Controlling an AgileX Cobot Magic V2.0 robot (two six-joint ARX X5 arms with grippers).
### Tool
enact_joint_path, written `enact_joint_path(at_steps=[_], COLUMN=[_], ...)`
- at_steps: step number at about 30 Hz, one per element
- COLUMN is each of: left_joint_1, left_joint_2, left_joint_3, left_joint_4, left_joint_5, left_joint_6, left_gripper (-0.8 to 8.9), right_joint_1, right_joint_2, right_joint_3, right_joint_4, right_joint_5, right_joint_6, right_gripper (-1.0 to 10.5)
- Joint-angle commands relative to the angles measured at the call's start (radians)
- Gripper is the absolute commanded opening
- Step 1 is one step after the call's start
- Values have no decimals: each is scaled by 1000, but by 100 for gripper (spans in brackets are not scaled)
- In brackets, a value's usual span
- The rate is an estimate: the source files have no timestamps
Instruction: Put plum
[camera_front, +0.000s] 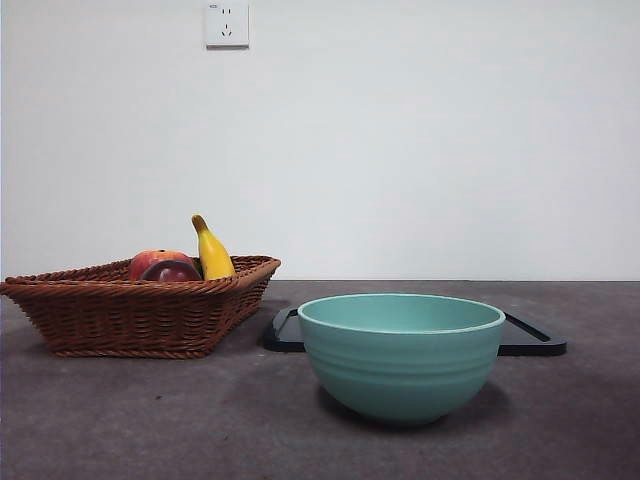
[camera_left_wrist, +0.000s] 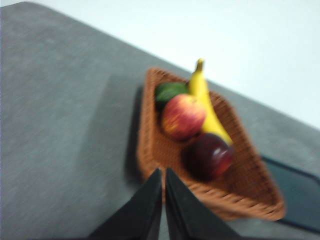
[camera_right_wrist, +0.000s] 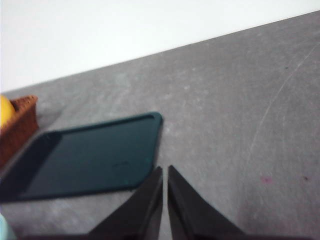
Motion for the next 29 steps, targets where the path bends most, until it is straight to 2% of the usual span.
enact_joint_path(at_steps=[1,6,11,22,29], left_joint_1=[1,1,1,0,-4], left_joint_2=[1,25,93,369,529], left_joint_3=[59,172,311,632,785], left_joint_4=[-7,-89,-169,-435,-612], left_joint_5=[32,43,59,270,418], left_joint_6=[-39,-38,8,227,363], left_gripper=[11,11,11,10,10], right_joint_1=[-1,-2,-1,-1,48], right_joint_2=[-1,16,85,342,483], right_joint_3=[68,196,354,702,865], right_joint_4=[-7,-76,-171,-463,-613], right_joint_5=[-3,-4,-30,-227,-332], right_joint_6=[40,38,2,-145,-183], right_gripper=[6,6,6,6,6])
